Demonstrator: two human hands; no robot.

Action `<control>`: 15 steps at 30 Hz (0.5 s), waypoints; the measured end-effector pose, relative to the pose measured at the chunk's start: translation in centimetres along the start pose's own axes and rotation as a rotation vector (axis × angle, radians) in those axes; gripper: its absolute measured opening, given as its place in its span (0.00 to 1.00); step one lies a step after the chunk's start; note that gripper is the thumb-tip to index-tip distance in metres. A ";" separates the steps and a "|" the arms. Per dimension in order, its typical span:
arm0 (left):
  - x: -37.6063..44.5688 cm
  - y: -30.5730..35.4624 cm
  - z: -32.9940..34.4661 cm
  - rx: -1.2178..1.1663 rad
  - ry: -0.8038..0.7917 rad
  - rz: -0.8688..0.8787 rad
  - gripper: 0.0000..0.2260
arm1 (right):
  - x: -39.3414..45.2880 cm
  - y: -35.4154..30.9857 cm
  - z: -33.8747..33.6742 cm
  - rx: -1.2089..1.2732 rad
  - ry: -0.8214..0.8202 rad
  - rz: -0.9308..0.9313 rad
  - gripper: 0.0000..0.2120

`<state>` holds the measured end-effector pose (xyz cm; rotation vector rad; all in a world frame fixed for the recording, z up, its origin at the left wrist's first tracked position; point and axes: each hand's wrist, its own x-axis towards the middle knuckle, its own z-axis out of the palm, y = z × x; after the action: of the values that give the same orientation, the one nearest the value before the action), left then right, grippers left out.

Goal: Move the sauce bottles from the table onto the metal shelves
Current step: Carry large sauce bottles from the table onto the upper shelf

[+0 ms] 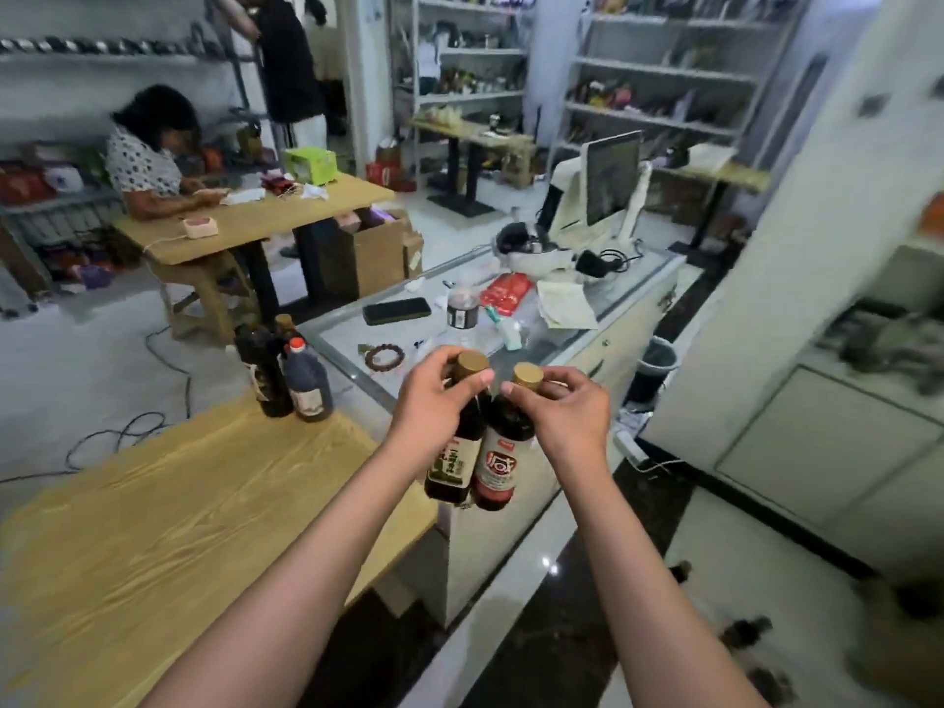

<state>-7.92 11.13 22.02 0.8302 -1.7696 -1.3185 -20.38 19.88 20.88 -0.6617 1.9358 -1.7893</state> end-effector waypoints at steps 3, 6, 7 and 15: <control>-1.1 2.8 7.5 -0.035 -0.103 -0.023 0.09 | 0.3 -1.0 -8.5 -0.028 0.073 -0.032 0.19; -2.6 5.7 15.6 -0.052 -0.177 -0.020 0.09 | 0.7 -1.7 -17.2 -0.066 0.181 -0.039 0.25; -3.3 6.9 18.6 -0.059 -0.208 0.004 0.07 | 0.8 -1.6 -20.4 -0.078 0.226 -0.045 0.27; -9.0 14.0 38.8 -0.117 -0.412 0.109 0.08 | -0.6 -2.2 -42.3 -0.185 0.528 -0.080 0.23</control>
<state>-37.83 40.46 27.04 0.4079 -1.9927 -1.5846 -45.12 53.78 26.61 -0.3439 2.4699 -1.9973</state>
